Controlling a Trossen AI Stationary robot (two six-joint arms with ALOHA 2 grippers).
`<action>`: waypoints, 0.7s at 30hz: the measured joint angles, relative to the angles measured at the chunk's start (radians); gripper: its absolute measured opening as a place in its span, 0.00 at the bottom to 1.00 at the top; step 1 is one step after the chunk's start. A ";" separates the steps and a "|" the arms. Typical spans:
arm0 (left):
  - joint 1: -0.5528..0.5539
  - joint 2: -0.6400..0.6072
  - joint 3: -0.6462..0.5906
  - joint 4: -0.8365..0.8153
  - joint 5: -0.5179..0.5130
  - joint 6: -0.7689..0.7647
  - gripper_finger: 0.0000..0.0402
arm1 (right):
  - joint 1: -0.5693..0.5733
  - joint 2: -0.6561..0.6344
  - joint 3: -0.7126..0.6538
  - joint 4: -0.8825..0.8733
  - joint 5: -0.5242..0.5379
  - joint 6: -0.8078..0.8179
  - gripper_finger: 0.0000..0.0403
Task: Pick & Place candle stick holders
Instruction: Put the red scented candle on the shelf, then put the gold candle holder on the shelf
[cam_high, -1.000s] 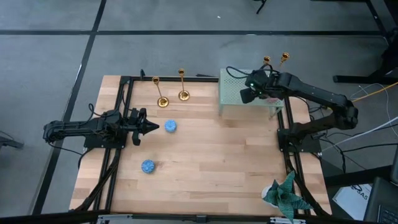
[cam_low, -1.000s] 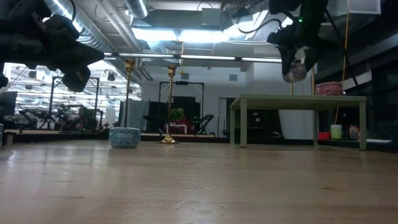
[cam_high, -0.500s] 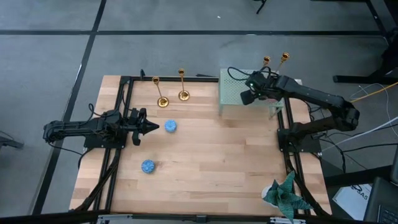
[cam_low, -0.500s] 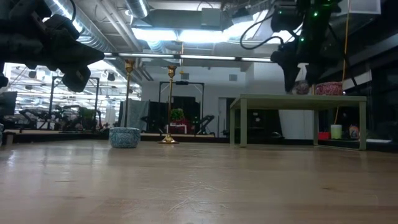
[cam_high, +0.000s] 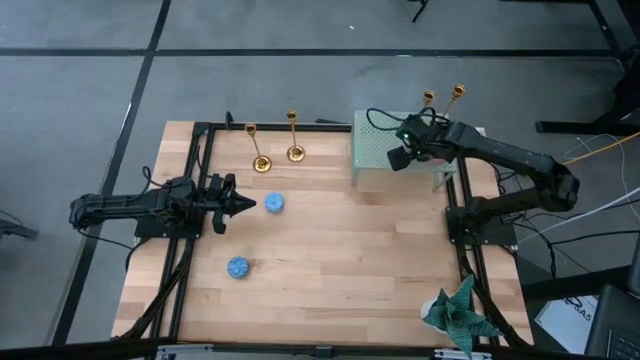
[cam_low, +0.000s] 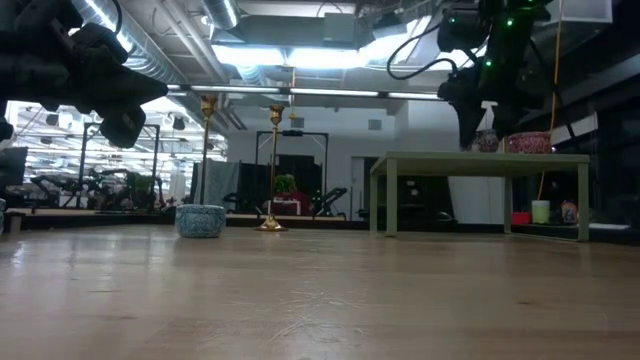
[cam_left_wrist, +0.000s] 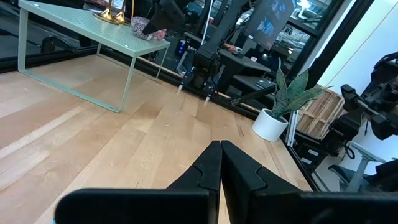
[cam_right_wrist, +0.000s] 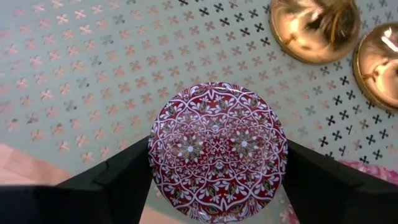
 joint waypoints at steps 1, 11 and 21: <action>0.000 0.000 0.000 0.000 0.000 0.000 0.01 | 0.000 -0.005 0.000 0.003 -0.001 -0.014 0.77; 0.000 0.000 0.000 0.000 0.000 0.000 0.01 | 0.000 -0.034 0.000 -0.001 0.000 -0.020 0.84; 0.000 0.000 0.000 0.000 0.000 0.000 0.01 | 0.000 -0.035 0.000 0.020 0.004 -0.020 0.93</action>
